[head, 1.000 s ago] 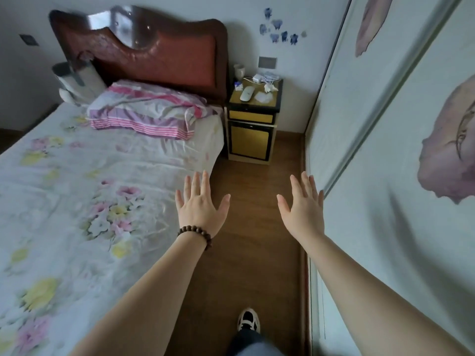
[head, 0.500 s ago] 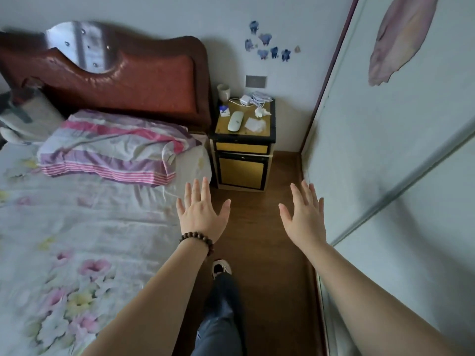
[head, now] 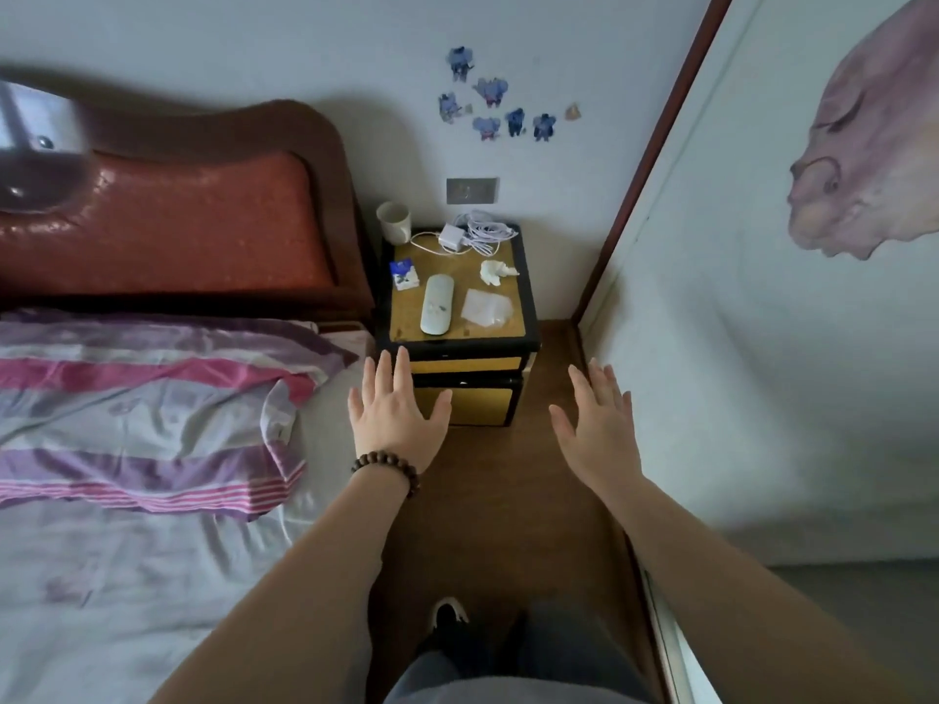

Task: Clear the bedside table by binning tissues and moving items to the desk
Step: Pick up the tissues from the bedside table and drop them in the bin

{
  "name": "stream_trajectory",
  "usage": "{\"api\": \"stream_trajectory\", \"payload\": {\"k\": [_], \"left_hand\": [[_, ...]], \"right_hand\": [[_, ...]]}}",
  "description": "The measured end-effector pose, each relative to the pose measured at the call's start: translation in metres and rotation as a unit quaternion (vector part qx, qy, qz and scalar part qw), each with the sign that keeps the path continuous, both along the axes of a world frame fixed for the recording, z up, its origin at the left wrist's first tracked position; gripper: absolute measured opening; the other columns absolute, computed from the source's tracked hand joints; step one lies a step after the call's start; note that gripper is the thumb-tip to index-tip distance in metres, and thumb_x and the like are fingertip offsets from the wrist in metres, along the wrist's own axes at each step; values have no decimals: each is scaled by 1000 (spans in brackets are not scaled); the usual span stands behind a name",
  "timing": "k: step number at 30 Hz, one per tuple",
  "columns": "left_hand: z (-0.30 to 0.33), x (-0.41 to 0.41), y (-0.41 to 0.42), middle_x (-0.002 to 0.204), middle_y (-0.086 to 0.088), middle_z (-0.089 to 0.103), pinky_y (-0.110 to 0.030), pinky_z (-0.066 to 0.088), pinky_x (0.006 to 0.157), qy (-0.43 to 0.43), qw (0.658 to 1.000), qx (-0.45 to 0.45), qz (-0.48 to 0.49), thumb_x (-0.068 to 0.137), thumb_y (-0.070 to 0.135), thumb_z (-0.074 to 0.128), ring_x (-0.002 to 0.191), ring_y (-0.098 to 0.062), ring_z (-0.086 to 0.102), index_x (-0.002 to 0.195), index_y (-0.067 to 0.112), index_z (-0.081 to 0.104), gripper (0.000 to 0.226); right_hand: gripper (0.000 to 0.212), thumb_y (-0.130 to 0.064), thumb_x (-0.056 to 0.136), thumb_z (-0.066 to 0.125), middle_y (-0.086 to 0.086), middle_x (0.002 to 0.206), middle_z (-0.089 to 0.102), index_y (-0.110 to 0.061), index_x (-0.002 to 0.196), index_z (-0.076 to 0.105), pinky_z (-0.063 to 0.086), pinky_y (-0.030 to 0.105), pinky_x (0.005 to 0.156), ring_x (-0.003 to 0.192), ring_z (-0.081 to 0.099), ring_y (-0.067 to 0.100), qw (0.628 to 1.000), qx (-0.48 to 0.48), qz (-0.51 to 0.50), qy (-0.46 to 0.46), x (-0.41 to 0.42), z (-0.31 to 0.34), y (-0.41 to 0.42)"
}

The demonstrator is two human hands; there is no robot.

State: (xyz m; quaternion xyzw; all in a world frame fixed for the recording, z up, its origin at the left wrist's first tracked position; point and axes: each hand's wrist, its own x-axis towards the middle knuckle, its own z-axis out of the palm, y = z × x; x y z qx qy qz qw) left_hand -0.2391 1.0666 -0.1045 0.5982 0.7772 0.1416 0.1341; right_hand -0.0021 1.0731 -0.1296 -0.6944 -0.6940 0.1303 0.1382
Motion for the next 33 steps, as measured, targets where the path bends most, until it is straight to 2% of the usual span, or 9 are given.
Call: {"api": "stream_trajectory", "payload": {"k": [6, 11, 15, 18, 21, 24, 27, 30, 33], "left_hand": [[-23, 18, 84, 158, -1, 12, -45, 9, 117, -14, 999, -42, -16, 87, 61, 37, 145, -18, 2, 149, 21, 10, 78], [-55, 40, 164, 157, -1, 13, -43, 11, 115, -31, 998, -60, 1, 86, 62, 39, 144, -18, 5, 148, 24, 9, 79], [-93, 72, 231, 157, 1, 11, -42, 19, 114, -92, 988, -119, 23, 85, 61, 44, 143, -18, 11, 147, 28, 6, 80], [-125, 96, 269, 157, -2, 11, -43, 23, 114, -108, 978, -171, 46, 84, 61, 45, 143, -20, 11, 147, 27, 7, 82], [-153, 111, 300, 158, -5, 5, -42, 19, 115, -122, 969, -197, 82, 81, 62, 50, 144, -21, 5, 148, 24, 1, 91], [-179, 118, 328, 158, -5, -8, -38, 6, 115, -141, 960, -202, 131, 75, 63, 58, 144, -20, -5, 146, 24, -12, 108], [-203, 122, 351, 157, -3, -16, -36, -5, 114, -115, 962, -202, 146, 66, 68, 63, 143, -18, -15, 144, 22, -20, 123], [-225, 121, 363, 157, -1, -13, -38, -8, 110, -118, 955, -222, 159, 61, 66, 70, 143, -18, -13, 144, 24, -19, 129], [-240, 119, 362, 158, 0, 2, -39, -2, 112, -91, 961, -203, 167, 64, 60, 72, 144, -19, -2, 147, 22, -6, 120]], "right_hand": [[57, -41, 97, 40, 5, 159, 15, -22, 148, 25, 4, 39, 117, 147, 2, 19, 1000, -24, -4, 11, 10, -18, 87], [56, -43, 96, 40, 4, 159, 16, -23, 147, 27, 8, 44, 119, 147, 3, 19, 998, -49, 16, 20, 25, -44, 183], [56, -43, 96, 41, 3, 158, 17, -23, 147, 28, 12, 46, 119, 147, 4, 19, 994, -90, 62, 29, 34, -71, 260], [56, -43, 96, 40, 3, 158, 17, -23, 147, 28, 10, 44, 119, 147, 4, 19, 986, -122, 106, 26, 44, -92, 307], [55, -41, 96, 41, 4, 158, 18, -22, 147, 29, 10, 45, 119, 147, 5, 20, 980, -141, 137, 23, 55, -109, 349], [56, -40, 96, 43, 4, 158, 18, -21, 146, 29, 11, 45, 119, 147, 5, 20, 975, -155, 158, 22, 58, -128, 382], [56, -40, 96, 43, 3, 158, 16, -21, 146, 28, 9, 43, 120, 147, 4, 18, 967, -167, 188, 28, 54, -149, 403], [56, -37, 95, 46, 5, 158, 19, -20, 146, 29, 10, 43, 119, 147, 5, 19, 962, -165, 213, 43, 45, -168, 416], [56, -33, 94, 51, 9, 156, 23, -17, 145, 32, 11, 42, 118, 146, 10, 22, 959, -159, 228, 52, 35, -182, 426]]}}
